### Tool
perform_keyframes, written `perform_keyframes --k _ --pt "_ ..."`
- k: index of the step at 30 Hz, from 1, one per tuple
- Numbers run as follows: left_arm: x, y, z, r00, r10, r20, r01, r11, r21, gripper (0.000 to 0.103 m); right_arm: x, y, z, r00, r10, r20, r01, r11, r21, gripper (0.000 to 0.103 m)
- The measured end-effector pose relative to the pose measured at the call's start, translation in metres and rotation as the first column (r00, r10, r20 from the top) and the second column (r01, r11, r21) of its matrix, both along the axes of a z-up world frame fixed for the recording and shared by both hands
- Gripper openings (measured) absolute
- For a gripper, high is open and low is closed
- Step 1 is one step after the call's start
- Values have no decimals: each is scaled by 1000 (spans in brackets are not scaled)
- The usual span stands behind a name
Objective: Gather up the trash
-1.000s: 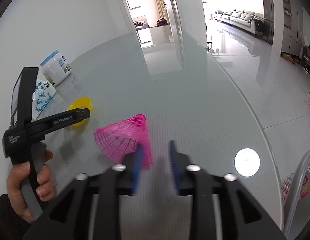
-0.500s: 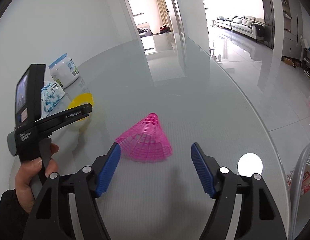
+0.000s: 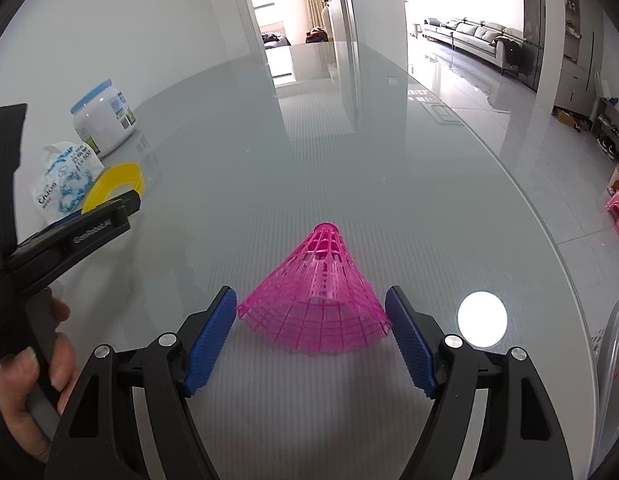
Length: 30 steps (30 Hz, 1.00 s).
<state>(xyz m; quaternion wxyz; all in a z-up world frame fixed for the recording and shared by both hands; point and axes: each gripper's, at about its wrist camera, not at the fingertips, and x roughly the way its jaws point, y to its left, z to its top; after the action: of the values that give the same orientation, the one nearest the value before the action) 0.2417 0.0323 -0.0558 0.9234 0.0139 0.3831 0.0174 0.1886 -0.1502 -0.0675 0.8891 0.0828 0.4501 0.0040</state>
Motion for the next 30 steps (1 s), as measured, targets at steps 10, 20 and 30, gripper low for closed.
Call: perform_keyframes --k 10,20,30 --pt "6 6 -5 999 -17 -36 15 998 -57 67 9 13 0 999 -32 23 34 995 -96 49" --pt "-1 -9 -3 997 -78 -27 77 996 -50 67 -21 -1 11 996 -62 65 64 997 -32 36" --pt "-23 -47 6 977 -211 3 211 976 -45 67 -96 -53 34 974 -190 124 193 981 -16 36"
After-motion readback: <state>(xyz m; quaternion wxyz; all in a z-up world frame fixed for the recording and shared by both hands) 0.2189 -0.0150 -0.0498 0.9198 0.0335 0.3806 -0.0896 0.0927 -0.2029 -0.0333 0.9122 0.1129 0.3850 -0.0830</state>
